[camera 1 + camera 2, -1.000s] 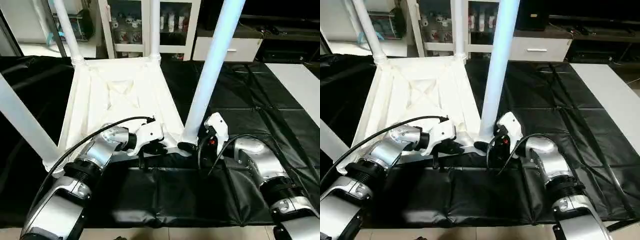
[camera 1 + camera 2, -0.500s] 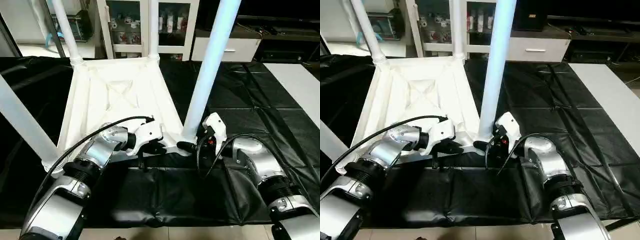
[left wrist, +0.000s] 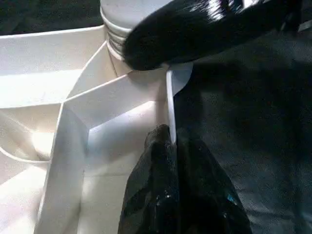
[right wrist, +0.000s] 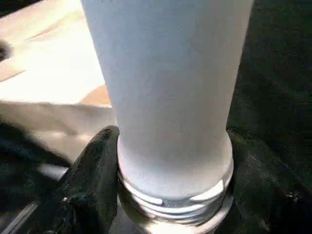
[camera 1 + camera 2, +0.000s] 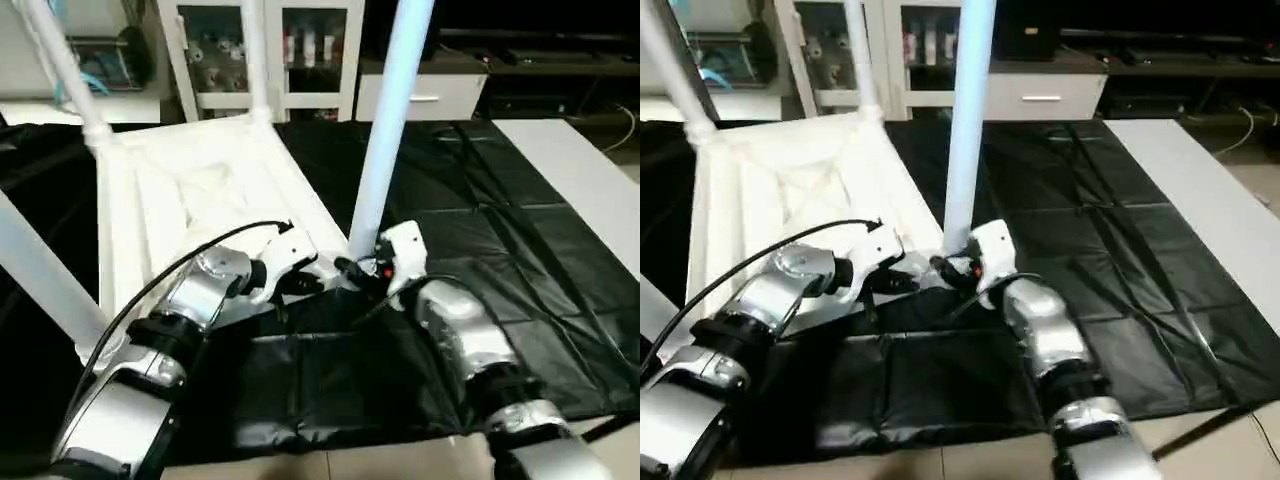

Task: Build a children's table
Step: Rotate leg to tighten

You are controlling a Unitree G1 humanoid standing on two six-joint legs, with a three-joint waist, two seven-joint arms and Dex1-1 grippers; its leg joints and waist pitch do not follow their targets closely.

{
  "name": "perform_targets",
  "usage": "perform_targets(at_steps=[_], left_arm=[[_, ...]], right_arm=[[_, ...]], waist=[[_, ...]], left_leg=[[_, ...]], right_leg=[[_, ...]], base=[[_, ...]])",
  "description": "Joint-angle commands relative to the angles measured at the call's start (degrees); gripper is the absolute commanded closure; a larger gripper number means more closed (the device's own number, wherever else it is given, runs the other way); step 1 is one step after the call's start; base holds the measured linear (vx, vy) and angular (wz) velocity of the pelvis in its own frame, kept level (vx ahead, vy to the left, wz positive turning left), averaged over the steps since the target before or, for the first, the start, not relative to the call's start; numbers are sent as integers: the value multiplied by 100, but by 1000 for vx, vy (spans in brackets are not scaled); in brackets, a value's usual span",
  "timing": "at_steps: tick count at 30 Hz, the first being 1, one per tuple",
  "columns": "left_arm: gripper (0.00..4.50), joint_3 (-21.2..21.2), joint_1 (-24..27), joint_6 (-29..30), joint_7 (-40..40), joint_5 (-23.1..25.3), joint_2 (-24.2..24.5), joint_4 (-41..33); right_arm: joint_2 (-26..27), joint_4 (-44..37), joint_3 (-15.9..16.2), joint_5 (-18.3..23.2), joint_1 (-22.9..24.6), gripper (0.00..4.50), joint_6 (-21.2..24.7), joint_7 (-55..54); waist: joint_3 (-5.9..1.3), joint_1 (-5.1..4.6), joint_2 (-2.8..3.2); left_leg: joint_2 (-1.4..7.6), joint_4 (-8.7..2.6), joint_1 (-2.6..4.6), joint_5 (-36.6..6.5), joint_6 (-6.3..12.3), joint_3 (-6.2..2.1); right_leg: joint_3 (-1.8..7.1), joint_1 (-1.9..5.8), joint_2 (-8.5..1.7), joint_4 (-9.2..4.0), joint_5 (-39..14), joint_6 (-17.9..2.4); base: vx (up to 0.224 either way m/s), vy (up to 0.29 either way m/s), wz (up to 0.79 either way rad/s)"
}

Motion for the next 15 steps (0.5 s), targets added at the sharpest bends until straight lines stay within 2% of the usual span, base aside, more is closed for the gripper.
perform_targets(at_steps=[1,2,5,6,9,11,15], left_arm=[[450,-374,172,-58,-453,-23,-343,26],[450,-352,157,-48,-393,-6,-374,33],[450,-294,101,-25,-98,60,-477,99],[450,-276,87,-25,-18,67,-512,126],[450,-243,57,-30,109,59,-571,202],[450,-235,39,-53,172,60,-600,252],[450,-218,31,-67,179,81,-614,279]], right_arm=[[-10,60,-216,-153,-102,173,77,-651],[71,79,-189,-251,-127,174,42,-884],[242,62,-130,-761,-183,174,44,-2139],[325,13,-243,-851,-176,174,-46,-2665],[449,-49,-349,-892,-184,175,-125,-3171],[529,-64,-392,-793,-175,175,-207,-3106],[629,-45,-509,-563,-170,175,-291,-2946]], waist=[[-276,45,34],[-281,50,39],[-290,44,40],[-306,62,27],[-323,74,39],[-324,86,47],[-311,98,53]], left_leg=[[139,-498,12,-1738,-85,-66],[143,-489,34,-1741,-63,-53],[128,-488,36,-1530,-87,-37],[124,-473,37,-1334,-80,-29],[108,-450,36,-1114,-8,-13],[99,-435,34,-1008,93,-1],[104,-433,26,-1018,225,3]], right_leg=[[171,228,-272,-444,-1638,-1239],[178,214,-266,-452,-1551,-1245],[185,213,-251,-435,-1302,-1261],[190,224,-253,-405,-997,-1300],[191,241,-236,-360,-565,-1358],[181,252,-220,-339,-273,-1392],[184,264,-236,-345,-250,-1432]], base=[[0,0,0],[0,0,0],[0,0,0],[0,0,0],[0,0,0],[0,0,0],[0,0,0]])
